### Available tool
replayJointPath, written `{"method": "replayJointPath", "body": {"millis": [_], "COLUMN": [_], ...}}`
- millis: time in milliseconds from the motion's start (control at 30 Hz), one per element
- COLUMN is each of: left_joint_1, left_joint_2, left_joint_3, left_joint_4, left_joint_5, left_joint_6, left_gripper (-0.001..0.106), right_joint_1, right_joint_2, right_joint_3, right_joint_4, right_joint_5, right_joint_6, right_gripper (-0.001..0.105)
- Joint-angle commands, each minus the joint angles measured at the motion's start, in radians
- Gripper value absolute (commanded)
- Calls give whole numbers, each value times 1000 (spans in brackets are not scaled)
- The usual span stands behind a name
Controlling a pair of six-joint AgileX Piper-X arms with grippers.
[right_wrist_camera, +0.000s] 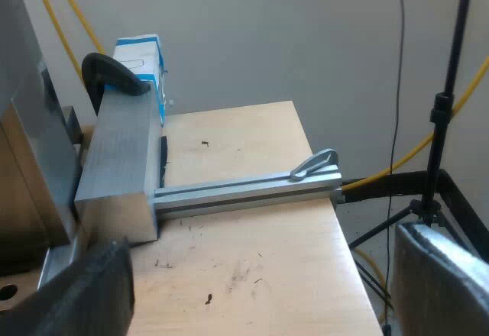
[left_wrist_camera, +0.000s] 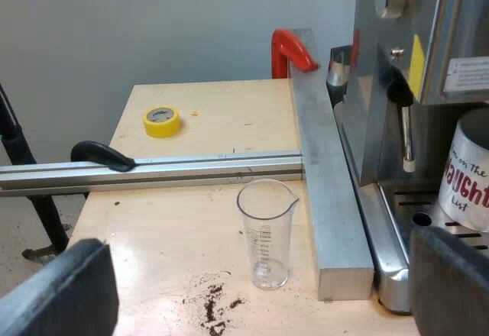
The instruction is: Place mug into machine
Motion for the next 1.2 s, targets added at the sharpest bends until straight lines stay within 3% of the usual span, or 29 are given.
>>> {"method": "replayJointPath", "body": {"millis": [33,400,600,1200], "left_joint_1": [0,0,0,0], "left_joint_2": [-136,-134,-134,-138], "left_joint_3": [28,199,262,263], "left_joint_4": [-54,-109,-120,-124], "left_joint_5": [-18,-18,-18,-18], "left_joint_6": [-1,-1,-1,-1], "left_gripper": [78,78,78,78], "right_joint_1": [0,0,0,0], "right_joint_2": [-36,-34,-34,-34], "right_joint_3": [31,261,331,334], "right_joint_4": [-35,-33,-22,-25], "right_joint_5": [-17,-17,-17,-17], "right_joint_6": [15,17,17,17], "right_gripper": [71,71,71,71]}}
